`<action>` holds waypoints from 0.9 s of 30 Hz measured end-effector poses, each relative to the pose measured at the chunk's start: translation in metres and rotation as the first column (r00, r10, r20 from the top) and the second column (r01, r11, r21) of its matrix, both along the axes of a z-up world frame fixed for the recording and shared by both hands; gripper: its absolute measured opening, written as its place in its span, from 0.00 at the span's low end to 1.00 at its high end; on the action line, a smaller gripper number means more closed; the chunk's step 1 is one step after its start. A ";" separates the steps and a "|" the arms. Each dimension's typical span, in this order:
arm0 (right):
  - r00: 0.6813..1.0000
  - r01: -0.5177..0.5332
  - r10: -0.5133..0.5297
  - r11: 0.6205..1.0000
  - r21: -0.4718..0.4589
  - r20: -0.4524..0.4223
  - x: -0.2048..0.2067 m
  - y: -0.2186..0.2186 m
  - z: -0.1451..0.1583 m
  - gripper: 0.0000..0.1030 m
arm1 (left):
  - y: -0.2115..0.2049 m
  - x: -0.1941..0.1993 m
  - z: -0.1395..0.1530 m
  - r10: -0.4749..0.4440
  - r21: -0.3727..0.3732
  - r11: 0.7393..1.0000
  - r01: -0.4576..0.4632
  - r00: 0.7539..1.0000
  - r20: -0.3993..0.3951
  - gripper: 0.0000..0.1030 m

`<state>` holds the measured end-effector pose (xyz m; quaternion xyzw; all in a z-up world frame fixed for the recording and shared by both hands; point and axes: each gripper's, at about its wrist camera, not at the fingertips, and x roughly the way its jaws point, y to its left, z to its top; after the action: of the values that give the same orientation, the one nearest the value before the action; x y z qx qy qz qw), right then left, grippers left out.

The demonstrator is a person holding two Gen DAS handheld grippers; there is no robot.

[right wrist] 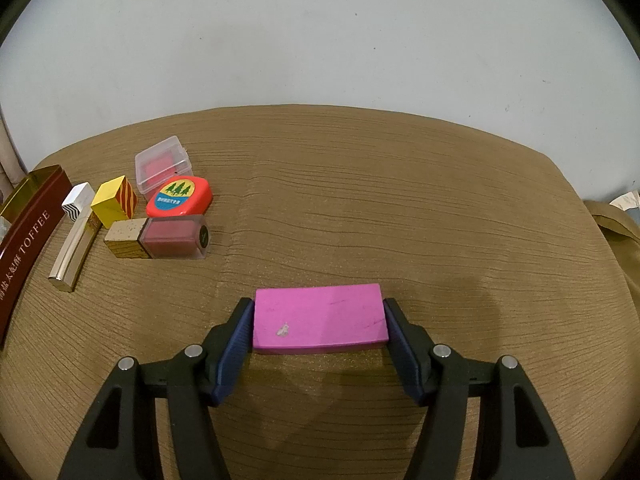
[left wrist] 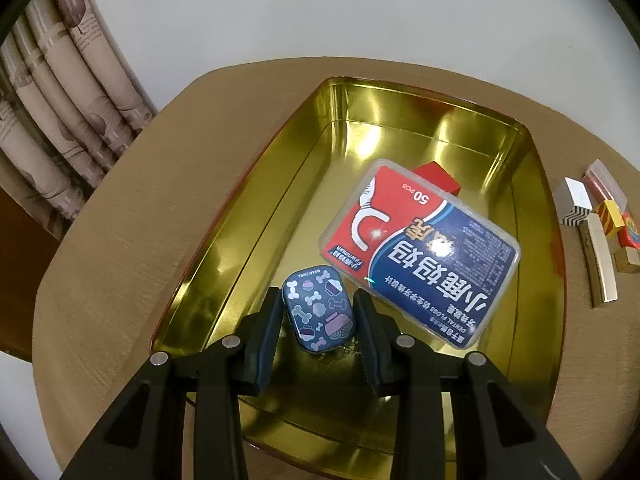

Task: Organize rigid objects
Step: 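Carry the blue case into the tin beside the floss box and release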

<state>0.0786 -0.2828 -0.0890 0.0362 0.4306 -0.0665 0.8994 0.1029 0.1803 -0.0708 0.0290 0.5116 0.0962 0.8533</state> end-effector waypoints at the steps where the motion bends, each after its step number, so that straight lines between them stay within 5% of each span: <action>1: 1.000 0.000 0.000 1.000 0.001 0.000 0.000 -0.001 0.000 0.64 | 0.001 0.000 -0.001 -0.002 0.002 1.000 0.002 1.000 0.002 0.33; 20: 1.000 -0.001 0.001 1.000 -0.004 -0.001 0.000 0.000 -0.001 0.64 | -0.015 -0.025 0.026 -0.080 0.081 0.994 0.072 0.993 0.092 0.55; 27: 1.000 -0.003 0.003 1.000 -0.006 0.000 0.000 0.001 0.000 0.64 | -0.002 -0.043 0.037 -0.054 0.046 0.998 0.049 0.993 0.109 0.63</action>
<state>0.0789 -0.2820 -0.0891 0.0326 0.4304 -0.0665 0.8996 0.0597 0.1781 -0.0340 0.0554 0.4608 0.0868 0.8815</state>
